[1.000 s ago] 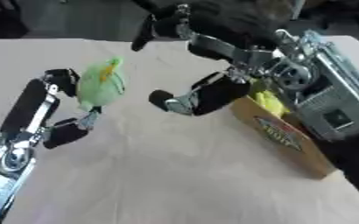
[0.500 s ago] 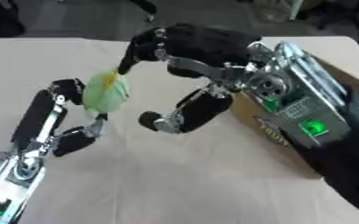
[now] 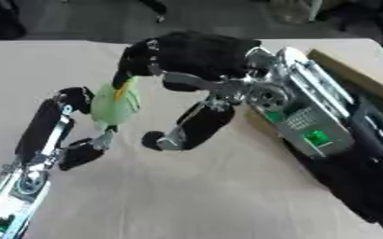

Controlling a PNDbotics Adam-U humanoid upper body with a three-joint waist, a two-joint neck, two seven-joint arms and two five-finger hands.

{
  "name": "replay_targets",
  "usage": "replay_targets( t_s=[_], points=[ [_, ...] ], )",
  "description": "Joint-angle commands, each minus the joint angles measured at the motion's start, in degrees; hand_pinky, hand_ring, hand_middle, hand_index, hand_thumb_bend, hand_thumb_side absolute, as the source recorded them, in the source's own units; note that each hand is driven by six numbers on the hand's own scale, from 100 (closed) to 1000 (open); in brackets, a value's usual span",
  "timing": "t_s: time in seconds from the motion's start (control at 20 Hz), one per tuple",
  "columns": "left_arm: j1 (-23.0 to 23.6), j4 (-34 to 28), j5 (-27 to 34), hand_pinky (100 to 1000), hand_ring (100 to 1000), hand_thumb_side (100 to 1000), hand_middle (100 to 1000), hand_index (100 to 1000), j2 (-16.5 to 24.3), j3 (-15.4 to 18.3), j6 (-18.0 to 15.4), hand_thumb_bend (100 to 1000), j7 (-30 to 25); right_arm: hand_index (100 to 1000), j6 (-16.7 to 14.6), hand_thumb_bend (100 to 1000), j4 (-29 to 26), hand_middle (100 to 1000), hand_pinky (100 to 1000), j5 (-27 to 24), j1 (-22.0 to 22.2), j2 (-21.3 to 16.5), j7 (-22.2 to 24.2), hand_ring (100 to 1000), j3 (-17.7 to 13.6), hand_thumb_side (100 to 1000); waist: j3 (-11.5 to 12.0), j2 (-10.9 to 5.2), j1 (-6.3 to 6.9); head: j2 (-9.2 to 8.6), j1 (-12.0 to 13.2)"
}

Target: Pick up the objects with one hand, pass them to the other hand, and then place them into the box on the other side of the table.

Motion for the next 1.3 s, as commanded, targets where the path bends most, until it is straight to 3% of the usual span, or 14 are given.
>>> replay_targets(
  t_s=[0.05, 0.5, 1.3],
  points=[
    [-0.4, -1.5, -1.0, 506, 485, 194, 488, 507, 0.3, -0.4, -0.5, 100, -0.5, 825, 0.0, 420, 0.3, 793, 880, 1.1, -1.4, 0.1, -0.7, 845, -0.3, 309, 0.2, -0.88, 0.02, 0.12, -0.5],
    [-0.3, -3.9, -2.6, 508, 490, 175, 491, 510, 0.7, -1.8, -1.9, 100, -2.2, 819, -1.5, 439, 3.2, 792, 875, 3.6, -2.4, 1.3, -2.5, 844, 0.7, 283, 0.9, -0.61, 0.15, 0.08, -1.3],
    [-0.7, -8.1, -2.3, 507, 491, 162, 491, 511, 1.1, -2.3, -2.1, 100, -2.6, 814, -6.1, 462, 8.5, 790, 875, 6.9, -2.3, 2.7, -1.7, 845, 2.5, 280, 1.6, -0.67, 0.13, 0.21, -1.4]
  ],
)
